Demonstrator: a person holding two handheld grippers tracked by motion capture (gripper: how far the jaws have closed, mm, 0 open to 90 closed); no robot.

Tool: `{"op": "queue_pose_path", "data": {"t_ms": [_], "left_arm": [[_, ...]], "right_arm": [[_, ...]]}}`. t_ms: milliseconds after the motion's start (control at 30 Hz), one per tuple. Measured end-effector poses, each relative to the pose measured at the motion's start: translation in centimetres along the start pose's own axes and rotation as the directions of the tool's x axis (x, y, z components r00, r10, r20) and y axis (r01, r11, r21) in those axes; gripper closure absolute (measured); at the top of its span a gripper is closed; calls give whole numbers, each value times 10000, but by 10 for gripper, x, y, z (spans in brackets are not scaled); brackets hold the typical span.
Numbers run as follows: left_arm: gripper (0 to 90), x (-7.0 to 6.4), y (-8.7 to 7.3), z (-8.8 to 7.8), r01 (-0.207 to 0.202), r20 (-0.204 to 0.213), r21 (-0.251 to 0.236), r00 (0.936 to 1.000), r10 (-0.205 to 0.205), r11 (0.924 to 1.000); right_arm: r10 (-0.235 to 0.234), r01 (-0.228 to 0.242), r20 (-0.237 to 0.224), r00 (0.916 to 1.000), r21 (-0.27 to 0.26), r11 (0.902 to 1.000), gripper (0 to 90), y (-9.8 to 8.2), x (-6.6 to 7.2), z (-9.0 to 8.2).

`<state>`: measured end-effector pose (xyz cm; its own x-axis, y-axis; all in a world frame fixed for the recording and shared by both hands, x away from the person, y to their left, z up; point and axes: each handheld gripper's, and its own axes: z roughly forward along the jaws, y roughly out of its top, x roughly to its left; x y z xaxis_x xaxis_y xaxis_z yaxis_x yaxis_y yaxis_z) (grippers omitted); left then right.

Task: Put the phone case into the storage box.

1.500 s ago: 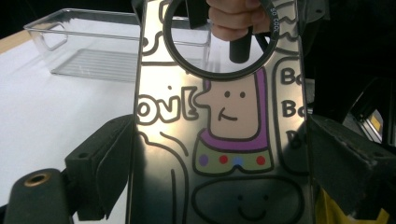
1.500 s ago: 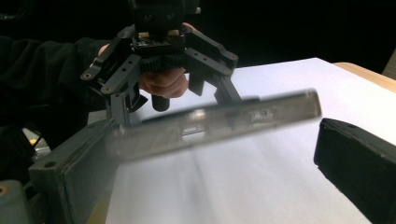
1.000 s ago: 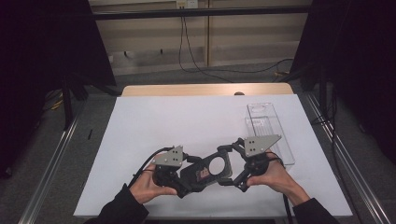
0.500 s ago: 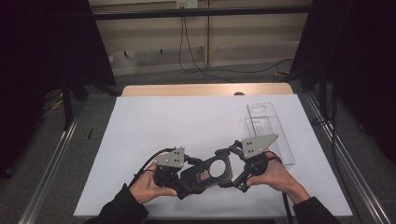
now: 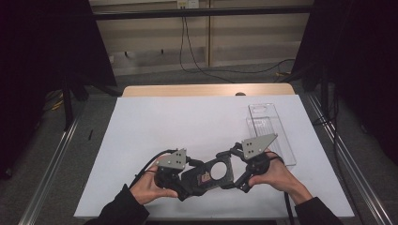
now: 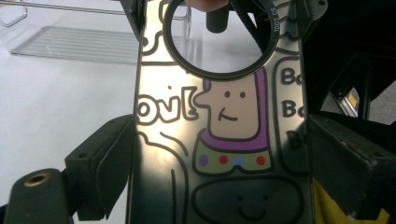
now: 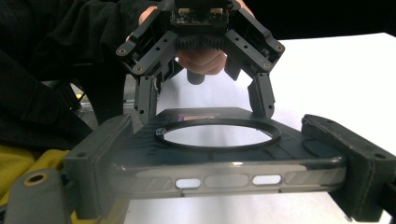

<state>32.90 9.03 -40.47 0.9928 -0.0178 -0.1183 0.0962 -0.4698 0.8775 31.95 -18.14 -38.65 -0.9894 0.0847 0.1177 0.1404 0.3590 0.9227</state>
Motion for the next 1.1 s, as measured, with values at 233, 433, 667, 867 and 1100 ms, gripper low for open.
{"op": "queue_pose_path", "data": {"t_ms": [233, 433, 667, 867, 1100], "left_arm": [[121, 1, -1, 1, 57, 15, -17, 10000, -57, 10000], [116, 2, -2, 2, 125, -74, -39, 9999, -125, 9999], [105, 0, -3, 3, 107, -333, -183, 9994, -113, 9998], [41, 0, -3, 3, 170, -771, -329, 9968, -195, 9993], [37, -2, -7, -1, 295, -1145, -479, 9928, -349, 9984]], "right_arm": [[161, -161, -29, 9999, 82, 9998, 115, 1, -2, 0], [273, -273, 12, 9996, 175, 9995, 117, 1, -2, 0], [295, -298, 143, 9995, 219, 9993, 119, 4, -1, 1], [354, -360, 241, 9991, 272, 9990, 120, 4, -2, 1], [528, -542, 535, 9972, 247, 9982, 120, 3, -3, -4]]}}
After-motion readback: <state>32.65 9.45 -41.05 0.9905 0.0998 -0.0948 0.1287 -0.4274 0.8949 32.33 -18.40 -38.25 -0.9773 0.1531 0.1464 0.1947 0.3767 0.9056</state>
